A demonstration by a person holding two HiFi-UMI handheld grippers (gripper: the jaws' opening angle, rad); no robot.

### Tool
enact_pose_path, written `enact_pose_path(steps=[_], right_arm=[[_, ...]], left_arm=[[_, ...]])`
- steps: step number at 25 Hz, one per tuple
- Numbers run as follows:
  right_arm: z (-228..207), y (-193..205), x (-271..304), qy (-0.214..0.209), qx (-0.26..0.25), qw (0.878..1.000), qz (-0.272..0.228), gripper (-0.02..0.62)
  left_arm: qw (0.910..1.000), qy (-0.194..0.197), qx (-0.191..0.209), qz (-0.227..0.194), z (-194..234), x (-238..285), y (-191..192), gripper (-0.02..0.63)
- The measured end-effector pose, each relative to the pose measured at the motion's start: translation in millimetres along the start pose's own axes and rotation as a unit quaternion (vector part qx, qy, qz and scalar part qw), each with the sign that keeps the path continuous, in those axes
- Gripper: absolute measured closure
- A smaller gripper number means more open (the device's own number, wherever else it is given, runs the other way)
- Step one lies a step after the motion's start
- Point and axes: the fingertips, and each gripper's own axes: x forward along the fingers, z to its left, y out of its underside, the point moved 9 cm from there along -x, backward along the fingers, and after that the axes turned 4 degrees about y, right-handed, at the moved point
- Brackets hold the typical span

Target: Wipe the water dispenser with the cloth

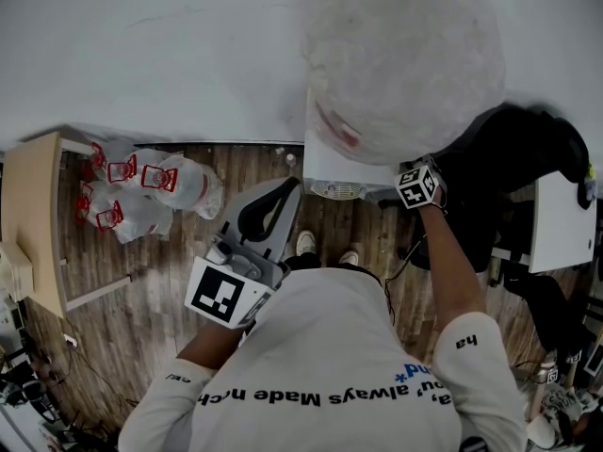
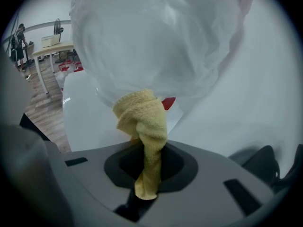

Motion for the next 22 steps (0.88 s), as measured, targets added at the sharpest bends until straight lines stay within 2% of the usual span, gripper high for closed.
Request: enact_pose_path(steps=[22], right_arm=[[19.7,18.8,-18.5,0.004,0.004,1.000,-0.009,0.546]], left_arm=[[1.0000,0.006,-0.002,-0.002,-11.5,2.6,2.4,0.586]])
